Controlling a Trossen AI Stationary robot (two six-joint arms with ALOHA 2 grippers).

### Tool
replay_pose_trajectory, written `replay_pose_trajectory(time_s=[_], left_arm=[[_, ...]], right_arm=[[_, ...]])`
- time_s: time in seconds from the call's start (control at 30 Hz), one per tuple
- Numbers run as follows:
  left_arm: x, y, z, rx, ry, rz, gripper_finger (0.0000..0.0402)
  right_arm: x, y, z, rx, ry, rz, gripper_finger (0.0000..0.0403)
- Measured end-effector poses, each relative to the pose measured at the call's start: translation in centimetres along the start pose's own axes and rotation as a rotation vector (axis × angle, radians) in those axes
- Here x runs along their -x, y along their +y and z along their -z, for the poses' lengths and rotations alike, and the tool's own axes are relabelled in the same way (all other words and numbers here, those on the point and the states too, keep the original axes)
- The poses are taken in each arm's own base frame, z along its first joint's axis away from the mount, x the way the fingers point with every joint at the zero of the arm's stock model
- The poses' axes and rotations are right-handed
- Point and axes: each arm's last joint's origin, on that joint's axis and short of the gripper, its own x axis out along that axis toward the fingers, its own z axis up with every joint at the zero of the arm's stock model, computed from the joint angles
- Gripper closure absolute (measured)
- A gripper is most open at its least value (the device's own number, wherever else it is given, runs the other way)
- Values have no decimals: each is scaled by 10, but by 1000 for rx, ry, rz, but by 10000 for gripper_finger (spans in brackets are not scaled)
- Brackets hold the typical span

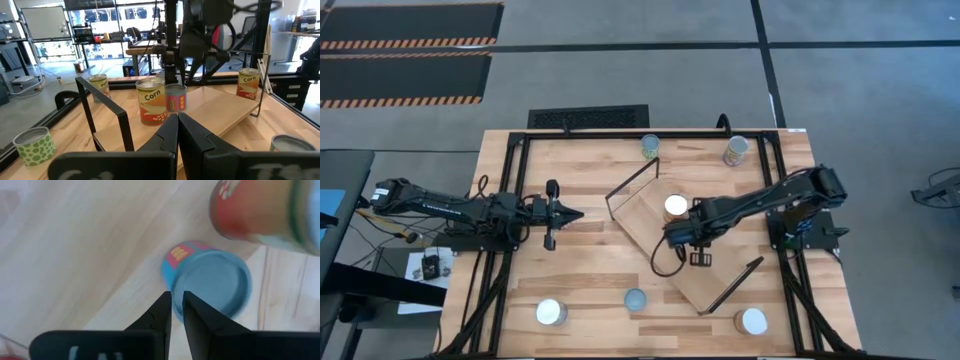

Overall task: Pick and place cans onto a shelf
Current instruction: Put the small canned corn on the shelf, then adjust the large canned corn on the shelf

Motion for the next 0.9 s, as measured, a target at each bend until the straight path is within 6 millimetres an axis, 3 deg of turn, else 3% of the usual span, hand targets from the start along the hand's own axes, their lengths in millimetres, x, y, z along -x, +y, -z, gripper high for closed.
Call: replay_pose_trajectory(time_s=[0.27, 0.37, 0.47, 0.7, 0.9], left_arm=[[0, 0, 0, 0, 0, 0, 401], [0, 0, 0, 1, -1, 0, 401], [0, 0, 0, 1, -1, 0, 401], [0, 0, 0, 1, -1, 0, 401], [0, 0, 0, 1, -1, 0, 401]], right_arm=[[37, -14, 12, -18, -197, 18, 359], [49, -25, 11, -22, -301, 51, 389], [55, -40, 3, -50, -391, 53, 392], [29, -68, -19, -62, -342, 48, 387], [12, -69, -28, -29, -284, 38, 390]])
